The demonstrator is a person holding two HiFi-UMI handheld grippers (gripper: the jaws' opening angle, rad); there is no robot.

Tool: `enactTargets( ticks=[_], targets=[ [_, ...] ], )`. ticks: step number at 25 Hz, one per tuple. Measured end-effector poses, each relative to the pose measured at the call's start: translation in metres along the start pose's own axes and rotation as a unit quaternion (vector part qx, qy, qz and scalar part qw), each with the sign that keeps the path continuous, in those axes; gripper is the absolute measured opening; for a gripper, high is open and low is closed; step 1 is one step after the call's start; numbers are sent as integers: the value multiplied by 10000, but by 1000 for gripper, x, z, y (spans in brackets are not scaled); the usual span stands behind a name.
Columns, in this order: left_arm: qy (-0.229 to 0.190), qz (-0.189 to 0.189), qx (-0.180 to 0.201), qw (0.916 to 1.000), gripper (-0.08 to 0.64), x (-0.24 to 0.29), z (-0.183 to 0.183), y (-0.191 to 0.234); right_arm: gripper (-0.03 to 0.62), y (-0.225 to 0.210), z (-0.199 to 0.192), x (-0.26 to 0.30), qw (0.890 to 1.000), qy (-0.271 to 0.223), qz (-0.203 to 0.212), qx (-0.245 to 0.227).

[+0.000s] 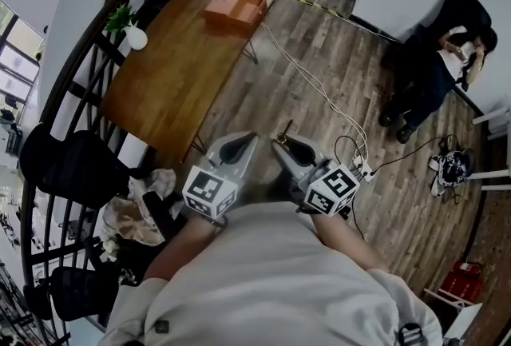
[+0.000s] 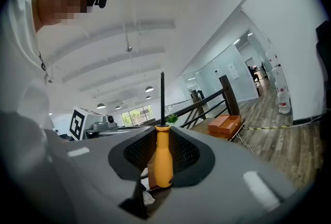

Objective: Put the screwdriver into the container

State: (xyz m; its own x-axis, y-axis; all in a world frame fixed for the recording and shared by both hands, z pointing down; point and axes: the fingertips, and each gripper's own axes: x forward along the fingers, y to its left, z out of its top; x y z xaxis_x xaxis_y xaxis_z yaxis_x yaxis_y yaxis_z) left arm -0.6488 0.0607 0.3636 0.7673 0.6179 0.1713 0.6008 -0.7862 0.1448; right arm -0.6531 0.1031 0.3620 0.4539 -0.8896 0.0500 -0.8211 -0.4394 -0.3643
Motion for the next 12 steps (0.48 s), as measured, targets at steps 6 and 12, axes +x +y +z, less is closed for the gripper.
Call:
enactTargets(
  ticks=[6, 12],
  targets=[
    [77, -201, -108, 9997, 4, 77, 3, -1, 83, -68, 16, -14, 9999, 31, -129, 96],
    [-43, -383, -18, 9993, 3, 170, 25, -9, 83, -149, 52, -38, 9997, -10, -216, -83]
  ],
)
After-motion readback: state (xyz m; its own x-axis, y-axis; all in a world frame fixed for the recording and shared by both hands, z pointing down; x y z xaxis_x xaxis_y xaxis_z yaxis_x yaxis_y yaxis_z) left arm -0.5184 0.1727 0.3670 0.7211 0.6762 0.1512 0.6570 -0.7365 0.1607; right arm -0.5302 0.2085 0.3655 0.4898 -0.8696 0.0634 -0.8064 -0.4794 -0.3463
